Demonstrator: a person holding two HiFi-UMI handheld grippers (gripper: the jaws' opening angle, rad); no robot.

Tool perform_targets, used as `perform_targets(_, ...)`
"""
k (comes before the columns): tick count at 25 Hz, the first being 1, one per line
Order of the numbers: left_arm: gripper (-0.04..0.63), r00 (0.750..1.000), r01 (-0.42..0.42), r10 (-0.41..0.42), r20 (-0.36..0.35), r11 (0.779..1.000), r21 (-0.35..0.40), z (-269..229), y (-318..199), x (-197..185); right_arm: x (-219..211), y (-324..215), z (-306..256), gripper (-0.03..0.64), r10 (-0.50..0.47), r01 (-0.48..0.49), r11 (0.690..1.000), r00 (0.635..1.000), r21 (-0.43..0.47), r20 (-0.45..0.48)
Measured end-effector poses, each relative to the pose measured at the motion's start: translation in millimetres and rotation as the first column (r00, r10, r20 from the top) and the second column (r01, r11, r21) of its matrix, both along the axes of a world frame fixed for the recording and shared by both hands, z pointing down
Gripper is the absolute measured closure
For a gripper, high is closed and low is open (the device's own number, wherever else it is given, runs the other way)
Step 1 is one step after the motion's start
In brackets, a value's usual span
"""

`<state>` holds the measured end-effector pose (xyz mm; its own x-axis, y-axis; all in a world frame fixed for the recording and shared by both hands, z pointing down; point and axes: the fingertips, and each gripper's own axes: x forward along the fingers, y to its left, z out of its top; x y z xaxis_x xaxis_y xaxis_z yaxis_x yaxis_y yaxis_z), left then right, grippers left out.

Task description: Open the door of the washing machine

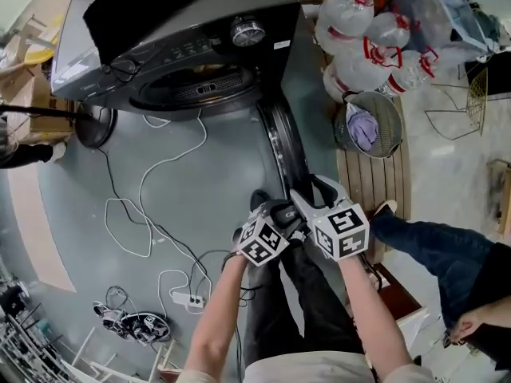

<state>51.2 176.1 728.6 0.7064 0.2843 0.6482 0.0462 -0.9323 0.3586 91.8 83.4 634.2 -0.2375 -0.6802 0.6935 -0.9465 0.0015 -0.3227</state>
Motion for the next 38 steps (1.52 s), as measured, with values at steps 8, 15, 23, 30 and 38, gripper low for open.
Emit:
perform_targets(8,0.536,0.991,-0.093,0.091,-0.095,0.996,-0.012,-25.6,-31.6,57.8,47.7,-5.4,6.6,0.413,-0.057,0.049,0.997,0.987,-0.057,-0.149)
perform_targets(15,0.537,0.990,-0.002,0.016,-0.139,0.995,0.098,-47.2,-122.7,80.1,88.7,-1.7,6.2,0.410,-0.090,0.070,0.993,0.970,-0.099,-0.224)
perform_targets(23,0.537,0.993,0.098,-0.082,-0.089,0.977,0.192,-44.7,-204.3,77.8,136.8,-7.6,10.8,0.402,-0.093,0.058,0.993,0.931,-0.107,-0.354)
perform_targets(30,0.537,0.961,0.277,-0.269,-0.065,0.938,0.208,-48.1,-234.7,88.0,171.4,-9.1,14.5,0.394,-0.250,0.199,0.966,0.888,-0.168,-0.386)
perform_targets(38,0.537,0.898,0.440,-0.434,-0.074,0.883,0.164,-45.0,-259.7,128.8,210.6,-31.9,12.8,0.393,-0.461,0.395,0.887,0.751,-0.238,-0.473)
